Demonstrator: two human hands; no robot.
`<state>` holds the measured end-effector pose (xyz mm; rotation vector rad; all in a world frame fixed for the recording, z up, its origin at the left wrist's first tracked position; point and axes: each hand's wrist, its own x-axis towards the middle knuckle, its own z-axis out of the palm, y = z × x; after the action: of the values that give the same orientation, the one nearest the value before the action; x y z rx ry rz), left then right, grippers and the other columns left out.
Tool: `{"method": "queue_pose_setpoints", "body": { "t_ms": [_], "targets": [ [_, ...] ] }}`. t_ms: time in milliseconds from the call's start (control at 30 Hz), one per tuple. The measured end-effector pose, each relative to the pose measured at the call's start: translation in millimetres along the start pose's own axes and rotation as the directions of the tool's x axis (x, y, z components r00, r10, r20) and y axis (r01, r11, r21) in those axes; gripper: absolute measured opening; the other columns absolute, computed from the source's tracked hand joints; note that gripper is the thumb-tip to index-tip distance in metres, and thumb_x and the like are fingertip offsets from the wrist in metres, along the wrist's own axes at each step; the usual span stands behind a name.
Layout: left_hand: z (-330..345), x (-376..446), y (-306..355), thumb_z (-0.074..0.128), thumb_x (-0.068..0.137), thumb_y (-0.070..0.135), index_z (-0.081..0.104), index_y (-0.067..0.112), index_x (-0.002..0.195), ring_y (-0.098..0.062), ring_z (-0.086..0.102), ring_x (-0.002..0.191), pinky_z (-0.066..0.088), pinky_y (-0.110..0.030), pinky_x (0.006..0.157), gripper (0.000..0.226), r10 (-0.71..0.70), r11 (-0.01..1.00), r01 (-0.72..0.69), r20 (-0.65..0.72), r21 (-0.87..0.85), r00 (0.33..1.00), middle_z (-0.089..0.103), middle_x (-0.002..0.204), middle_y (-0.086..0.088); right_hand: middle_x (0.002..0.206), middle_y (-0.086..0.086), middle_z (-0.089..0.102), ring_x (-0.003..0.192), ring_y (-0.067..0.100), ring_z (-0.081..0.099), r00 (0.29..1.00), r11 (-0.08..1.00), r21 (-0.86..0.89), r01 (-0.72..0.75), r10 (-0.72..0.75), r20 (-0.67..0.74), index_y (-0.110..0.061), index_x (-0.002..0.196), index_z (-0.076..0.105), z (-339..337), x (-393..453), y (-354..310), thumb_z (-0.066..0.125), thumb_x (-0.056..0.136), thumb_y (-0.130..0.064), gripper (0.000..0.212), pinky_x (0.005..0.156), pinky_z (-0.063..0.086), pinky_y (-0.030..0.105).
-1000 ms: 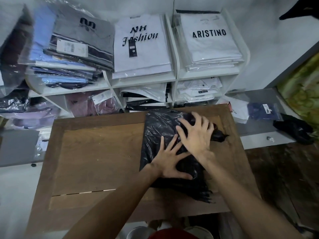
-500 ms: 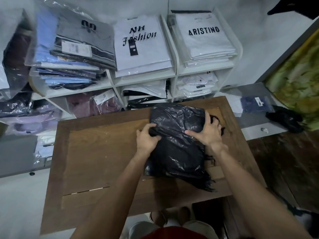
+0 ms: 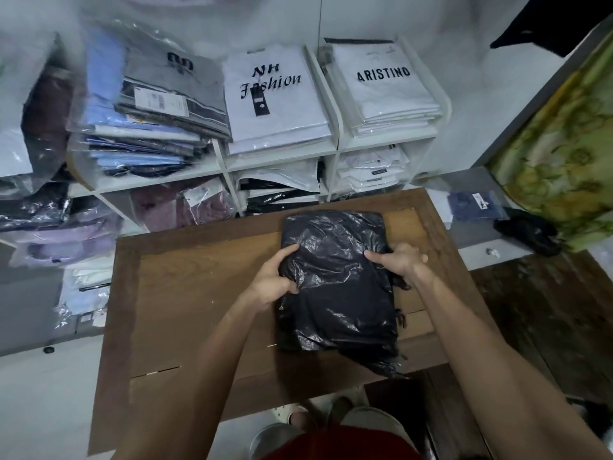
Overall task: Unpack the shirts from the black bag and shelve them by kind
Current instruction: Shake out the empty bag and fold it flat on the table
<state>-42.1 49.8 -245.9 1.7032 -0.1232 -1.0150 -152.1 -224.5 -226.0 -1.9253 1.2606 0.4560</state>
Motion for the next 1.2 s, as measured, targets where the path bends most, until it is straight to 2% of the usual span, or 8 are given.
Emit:
{"method": "queue_pose_setpoints", "body": {
  "t_ms": [133,333,467,567,733,867,1000,1200],
  "targets": [
    [-4,-9,-3,0.058,0.069,-0.034,0.056,0.045,0.138,-0.018,0.066,0.110,0.062,-0.033,0.084,0.106,-0.041,0.997,0.042,0.020,-0.057,0.999,0.063,0.130,0.000,0.153,0.008,0.049,0.135,0.029,0.052,0.974,0.979,0.202,-0.021,-0.025,0.223,-0.020,0.148,0.047,4,11,7,0.089,0.025,-0.080,0.143,0.111,0.048,0.044],
    [-15,-17,-1,0.058,0.067,-0.036,0.055,0.040,0.141,-0.018,0.064,0.114,0.059,-0.026,0.080,0.106,-0.022,0.996,0.017,-0.063,-0.091,0.998,0.062,0.135,-0.002,0.134,-0.005,0.061,0.123,0.014,0.058,0.865,0.962,0.196,0.188,-0.257,0.432,-0.019,0.149,0.039,-17,-6,9,0.097,0.064,-0.012,0.103,0.111,0.043,0.033],
    [-9,-19,0,0.073,0.064,-0.029,0.051,0.048,0.142,-0.016,0.062,0.121,0.056,-0.038,0.101,0.112,0.048,0.998,-0.050,-0.072,-0.028,0.996,0.060,0.137,0.005,0.125,-0.009,0.064,0.115,0.012,0.060,0.881,0.915,0.256,0.311,-0.379,0.282,-0.030,0.133,0.044,0,-14,7,0.082,0.079,-0.001,0.073,0.101,0.045,0.028],
    [-4,-22,9,0.074,0.063,-0.028,0.053,0.048,0.141,-0.014,0.062,0.121,0.057,-0.033,0.097,0.111,0.085,0.994,-0.093,-0.142,-0.049,0.986,0.061,0.137,0.006,0.124,0.016,0.072,0.108,0.028,0.069,0.856,0.838,0.533,0.116,-0.357,0.375,-0.009,0.120,0.066,-1,-8,6,0.064,0.087,0.006,0.037,0.097,0.054,0.040],
    [-7,-22,38,0.074,0.064,-0.023,0.056,0.048,0.137,-0.015,0.061,0.126,0.054,-0.032,0.101,0.104,0.245,0.968,-0.251,-0.226,0.003,0.943,0.062,0.137,0.011,0.120,0.016,0.074,0.105,0.027,0.071,0.797,0.817,0.563,0.125,-0.421,0.433,-0.004,0.115,0.069,-26,-4,-20,0.062,0.081,0.019,0.042,0.094,0.057,0.038],
    [-20,-17,83,0.078,0.077,-0.005,0.054,0.041,0.143,-0.004,0.056,0.130,0.046,-0.038,0.113,0.085,0.574,0.817,-0.478,-0.371,0.323,0.730,0.060,0.135,0.028,0.115,0.008,0.076,0.111,0.021,0.071,0.782,0.741,0.555,0.378,-0.576,0.236,-0.007,0.122,0.065,-65,-4,-75,0.079,0.072,0.018,0.058,0.094,0.056,0.032],
    [-26,-15,104,0.082,0.078,0.001,0.056,0.031,0.140,-0.016,0.058,0.121,0.047,-0.034,0.105,0.074,0.778,0.627,-0.535,-0.413,0.566,0.474,0.063,0.134,0.007,0.104,-0.005,0.076,0.092,-0.005,0.070,0.674,0.579,0.448,0.682,-0.735,-0.076,-0.010,0.110,0.072,-76,-11,-103,0.087,0.075,0.004,0.040,0.084,0.055,0.014],
    [5,-47,43,0.080,0.076,-0.013,0.033,0.023,0.130,-0.007,0.069,0.105,0.054,-0.026,0.089,0.081,0.278,0.879,-0.431,-0.516,-0.203,0.810,0.075,0.110,0.000,0.094,-0.006,0.079,0.092,0.018,0.072,0.547,0.500,0.271,0.823,-0.825,-0.139,-0.040,0.097,0.079,-18,4,-39,0.076,0.078,0.005,0.050,0.086,0.057,0.049]
  ]
}}
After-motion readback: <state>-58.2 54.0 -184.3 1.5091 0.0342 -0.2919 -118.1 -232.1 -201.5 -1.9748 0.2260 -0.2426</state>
